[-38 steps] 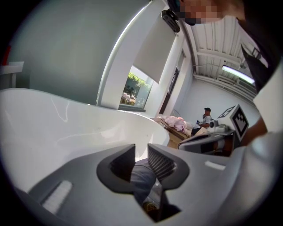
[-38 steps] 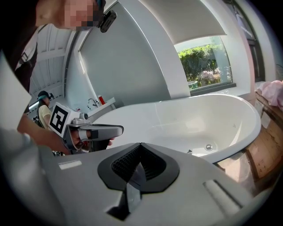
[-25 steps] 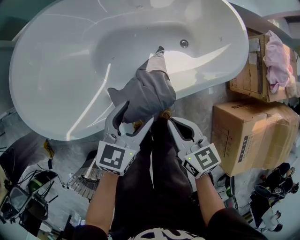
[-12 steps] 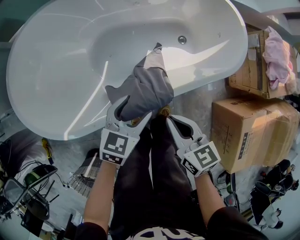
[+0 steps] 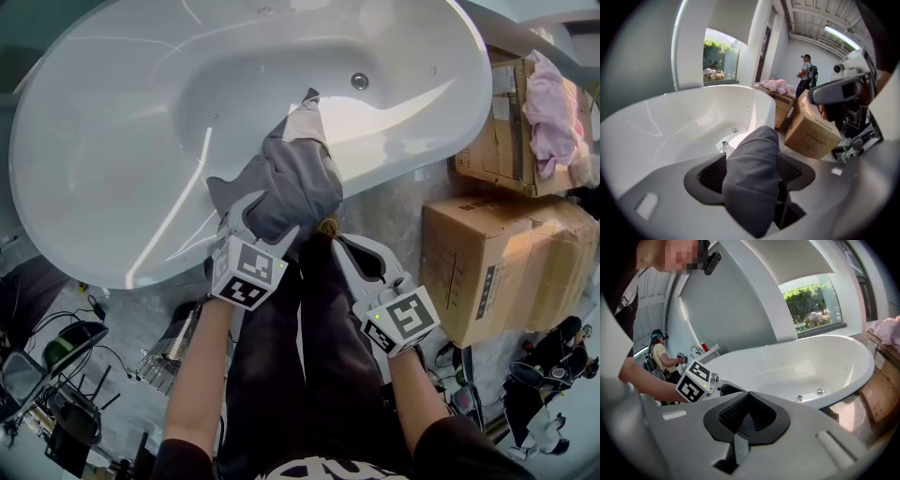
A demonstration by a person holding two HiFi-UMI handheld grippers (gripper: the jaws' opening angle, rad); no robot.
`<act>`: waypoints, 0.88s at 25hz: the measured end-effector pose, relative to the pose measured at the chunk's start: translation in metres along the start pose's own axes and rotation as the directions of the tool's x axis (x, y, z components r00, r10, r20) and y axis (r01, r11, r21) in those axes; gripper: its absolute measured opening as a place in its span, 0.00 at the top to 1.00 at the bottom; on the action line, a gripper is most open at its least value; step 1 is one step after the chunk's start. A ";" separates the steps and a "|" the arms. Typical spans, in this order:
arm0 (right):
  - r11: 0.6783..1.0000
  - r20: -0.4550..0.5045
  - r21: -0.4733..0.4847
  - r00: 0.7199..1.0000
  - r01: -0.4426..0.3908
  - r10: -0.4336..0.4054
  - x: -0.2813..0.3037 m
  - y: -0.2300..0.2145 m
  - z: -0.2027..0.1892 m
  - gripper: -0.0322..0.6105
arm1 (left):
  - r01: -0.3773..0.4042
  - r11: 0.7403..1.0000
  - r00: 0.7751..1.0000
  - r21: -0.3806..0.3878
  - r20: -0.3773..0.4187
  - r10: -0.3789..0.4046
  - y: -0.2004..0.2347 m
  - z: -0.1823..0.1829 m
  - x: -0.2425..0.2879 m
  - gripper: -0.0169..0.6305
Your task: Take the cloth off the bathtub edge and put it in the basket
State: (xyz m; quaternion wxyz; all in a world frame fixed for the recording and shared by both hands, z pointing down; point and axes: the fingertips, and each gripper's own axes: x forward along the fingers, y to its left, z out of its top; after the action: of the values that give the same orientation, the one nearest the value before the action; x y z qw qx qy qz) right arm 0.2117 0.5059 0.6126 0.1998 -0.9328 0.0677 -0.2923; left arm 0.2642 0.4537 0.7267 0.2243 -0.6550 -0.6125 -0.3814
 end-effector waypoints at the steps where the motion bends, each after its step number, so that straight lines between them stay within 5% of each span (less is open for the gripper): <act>1: 1.000 0.001 0.003 1.000 0.002 -0.002 0.000 -0.001 0.000 0.94 | 0.000 1.000 1.000 0.015 -0.024 0.001 -0.001 -0.003 0.004 0.48; 22: 0.999 -0.005 0.027 1.000 0.019 -0.019 -0.002 -0.009 -0.007 0.94 | 0.120 0.992 0.986 0.041 -0.123 -0.115 -0.007 -0.013 0.022 0.48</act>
State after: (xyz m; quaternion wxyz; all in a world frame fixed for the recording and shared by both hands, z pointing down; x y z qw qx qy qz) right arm 0.2060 0.5118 0.6203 0.2095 -0.9299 0.0555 -0.2971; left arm 0.2532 0.4586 0.7499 0.2537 -0.5880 -0.6445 -0.4179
